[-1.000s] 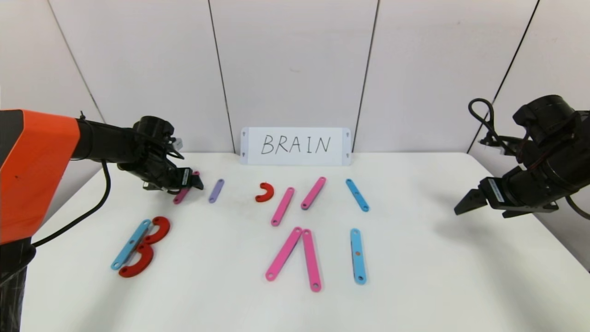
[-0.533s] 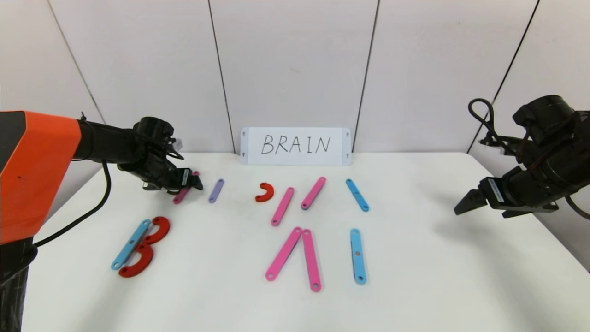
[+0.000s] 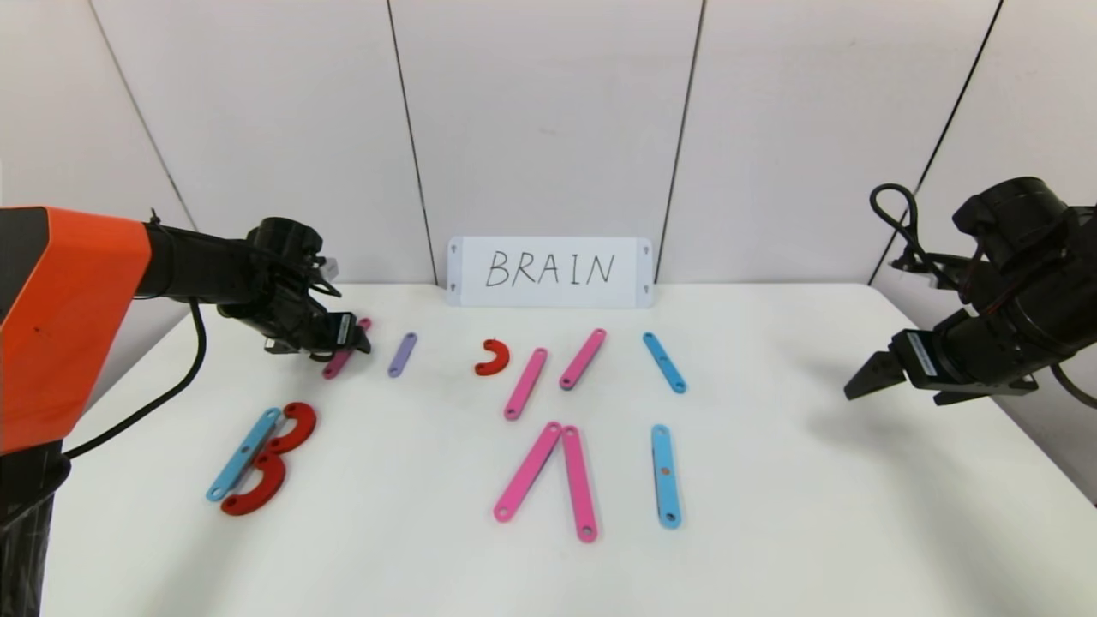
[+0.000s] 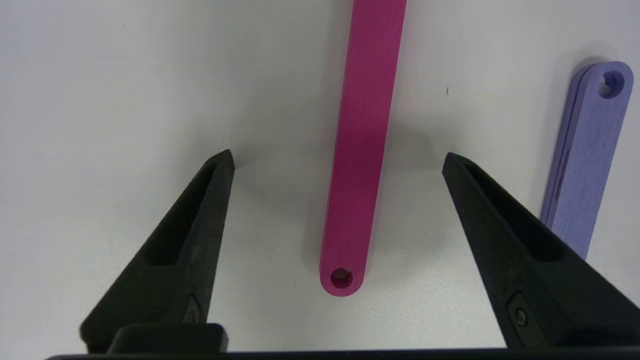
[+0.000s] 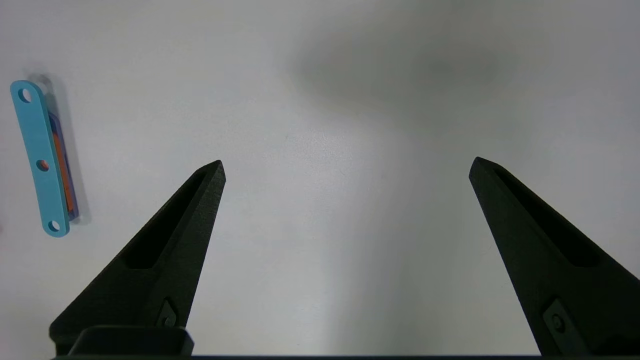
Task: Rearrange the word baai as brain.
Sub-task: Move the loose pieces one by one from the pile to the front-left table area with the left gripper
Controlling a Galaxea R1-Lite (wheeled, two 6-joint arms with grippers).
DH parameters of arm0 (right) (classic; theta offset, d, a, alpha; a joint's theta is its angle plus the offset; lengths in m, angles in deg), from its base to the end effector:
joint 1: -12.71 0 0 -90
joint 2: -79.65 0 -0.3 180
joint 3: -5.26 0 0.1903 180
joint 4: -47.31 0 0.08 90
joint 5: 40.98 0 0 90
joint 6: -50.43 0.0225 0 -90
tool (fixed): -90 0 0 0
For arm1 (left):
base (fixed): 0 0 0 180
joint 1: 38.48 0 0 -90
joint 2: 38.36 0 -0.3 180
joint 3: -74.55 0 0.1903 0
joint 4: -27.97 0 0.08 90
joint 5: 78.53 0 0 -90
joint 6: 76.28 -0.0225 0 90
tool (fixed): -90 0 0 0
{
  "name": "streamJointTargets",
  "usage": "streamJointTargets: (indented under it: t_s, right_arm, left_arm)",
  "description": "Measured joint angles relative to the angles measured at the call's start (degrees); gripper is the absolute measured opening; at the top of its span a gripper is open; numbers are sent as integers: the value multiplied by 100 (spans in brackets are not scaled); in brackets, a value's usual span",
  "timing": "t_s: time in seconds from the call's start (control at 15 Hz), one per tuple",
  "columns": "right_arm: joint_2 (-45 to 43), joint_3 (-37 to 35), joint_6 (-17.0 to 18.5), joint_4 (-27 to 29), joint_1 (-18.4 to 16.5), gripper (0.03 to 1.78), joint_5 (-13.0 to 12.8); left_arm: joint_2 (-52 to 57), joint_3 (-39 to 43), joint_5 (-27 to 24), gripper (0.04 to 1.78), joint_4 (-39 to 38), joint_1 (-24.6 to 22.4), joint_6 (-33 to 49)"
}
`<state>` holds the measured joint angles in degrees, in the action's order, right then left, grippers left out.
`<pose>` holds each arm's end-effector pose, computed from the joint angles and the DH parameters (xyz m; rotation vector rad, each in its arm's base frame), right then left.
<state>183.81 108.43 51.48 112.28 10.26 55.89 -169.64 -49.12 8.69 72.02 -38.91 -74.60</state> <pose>0.3052 -0.0104 0.1941 0.1098 1.1484 0.0579 0.4501 0.0023 0.1199 -0.0526 0.9019 -0.0250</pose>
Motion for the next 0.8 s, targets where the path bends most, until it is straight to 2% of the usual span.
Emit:
streamJointTargets:
  t_s: [0.27,0.4,0.53,0.8]
  right_arm:
    - [0,0,-1,0,0,171,2]
    - [0,0,0,0,0,171,0]
    - [-2,0,0,0,0,171,0]
    - [-5,2,0,0,0,171,2]
  left_arm:
    - [-2,-7,0,69,37,2,-4]
    - [-2,-7,-2,39,39,2,-4]
    - [-2,0,-2,28,37,9,-4]
    - [22,41,-20,27,39,44,16]
